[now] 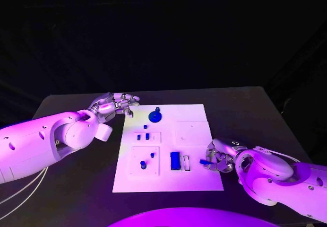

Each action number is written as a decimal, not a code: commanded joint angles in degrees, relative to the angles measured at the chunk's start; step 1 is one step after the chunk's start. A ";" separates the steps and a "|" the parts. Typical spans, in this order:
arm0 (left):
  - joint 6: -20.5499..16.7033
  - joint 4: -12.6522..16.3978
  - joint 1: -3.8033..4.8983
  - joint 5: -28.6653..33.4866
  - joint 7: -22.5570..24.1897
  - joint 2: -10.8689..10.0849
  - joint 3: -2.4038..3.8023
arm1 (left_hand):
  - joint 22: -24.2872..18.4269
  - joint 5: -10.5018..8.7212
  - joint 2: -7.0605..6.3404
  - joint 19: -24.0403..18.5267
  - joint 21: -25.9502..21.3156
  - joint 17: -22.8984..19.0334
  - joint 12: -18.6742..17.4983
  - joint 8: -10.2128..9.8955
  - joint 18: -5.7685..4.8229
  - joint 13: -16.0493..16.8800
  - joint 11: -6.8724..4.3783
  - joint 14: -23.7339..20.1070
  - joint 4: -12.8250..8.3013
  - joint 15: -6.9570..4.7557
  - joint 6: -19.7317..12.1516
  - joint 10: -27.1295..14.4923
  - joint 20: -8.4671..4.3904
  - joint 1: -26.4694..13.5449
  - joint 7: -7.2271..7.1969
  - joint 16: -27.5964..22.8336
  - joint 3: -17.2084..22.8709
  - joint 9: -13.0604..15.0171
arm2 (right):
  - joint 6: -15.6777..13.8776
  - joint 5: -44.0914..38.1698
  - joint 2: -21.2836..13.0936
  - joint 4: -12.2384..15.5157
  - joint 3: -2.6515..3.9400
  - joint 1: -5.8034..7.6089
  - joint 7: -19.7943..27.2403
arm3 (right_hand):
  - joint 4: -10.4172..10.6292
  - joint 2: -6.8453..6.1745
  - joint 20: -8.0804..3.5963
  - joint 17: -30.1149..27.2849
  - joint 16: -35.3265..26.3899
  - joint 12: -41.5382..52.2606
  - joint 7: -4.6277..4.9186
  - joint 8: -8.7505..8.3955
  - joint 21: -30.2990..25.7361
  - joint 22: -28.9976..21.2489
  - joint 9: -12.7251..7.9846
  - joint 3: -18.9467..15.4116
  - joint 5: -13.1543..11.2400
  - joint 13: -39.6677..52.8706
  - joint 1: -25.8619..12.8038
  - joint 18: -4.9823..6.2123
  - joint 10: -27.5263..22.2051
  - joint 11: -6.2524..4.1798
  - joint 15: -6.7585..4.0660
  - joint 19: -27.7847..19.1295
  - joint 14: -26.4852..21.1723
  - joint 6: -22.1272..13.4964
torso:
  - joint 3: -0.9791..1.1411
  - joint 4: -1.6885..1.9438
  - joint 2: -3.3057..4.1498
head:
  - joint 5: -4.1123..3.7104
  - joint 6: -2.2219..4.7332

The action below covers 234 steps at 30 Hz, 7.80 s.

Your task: Assemble the parts on the task board

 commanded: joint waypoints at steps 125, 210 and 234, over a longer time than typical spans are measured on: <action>2.56 0.18 -0.06 0.37 0.84 -0.24 0.01 | -0.31 0.57 0.44 0.65 -0.64 -0.18 0.55 0.29 0.86 0.02 0.03 -0.13 0.21 0.24 -0.45 -0.79 0.07 -0.13 0.06 -0.24 0.51 -0.07 | -5.59 17.55 5.54 0.61 -0.90 1.54 0.58 | -4.73 -0.20 -0.11 11.64 -0.13 0.20 0.43 1.89 0.25 15.05 -6.14 1.47 -3.70 11.55 -16.00 -0.81 2.95 0.16 -0.08 6.00 5.28 -1.81 | 0.04 0.00 0.04 | 0.53 -0.64; -31.49 -0.05 -3.04 4.64 10.92 9.05 1.14 | -36.98 -13.50 9.65 -54.17 -51.37 -27.35 -21.95 -15.45 -9.71 -10.07 -7.06 -59.58 -4.35 -2.68 -51.31 -57.86 -8.30 -77.35 -11.04 -66.71 -31.15 -14.79 | -23.24 83.24 16.35 -24.37 5.26 6.91 59.23 | -21.19 11.10 -2.06 -74.91 -88.49 -83.11 -3.30 -23.30 -89.75 -74.95 -35.98 -10.54 -14.02 -74.91 -85.77 -0.81 -83.96 0.69 4.11 -84.00 -84.02 -59.76 | -0.38 1.35 -5.93 | 0.46 12.06; -40.84 6.51 -4.37 5.18 13.31 8.17 1.59 | -36.98 -13.50 9.65 -54.17 -51.37 -27.35 -21.95 -15.45 -9.71 -10.07 -7.06 -59.58 -4.35 -2.68 -51.31 -57.86 -8.30 -77.35 -11.04 -66.71 -31.15 -14.79 | -25.84 90.33 15.72 -19.37 6.76 5.12 63.99 | -21.19 11.10 -2.06 -74.91 -88.49 -83.11 -3.30 -23.30 -89.75 -74.95 -35.98 -10.54 -14.02 -74.91 -85.77 -0.81 -83.96 0.69 4.11 -84.00 -84.02 -59.76 | -0.38 1.35 -5.93 | 0.46 12.06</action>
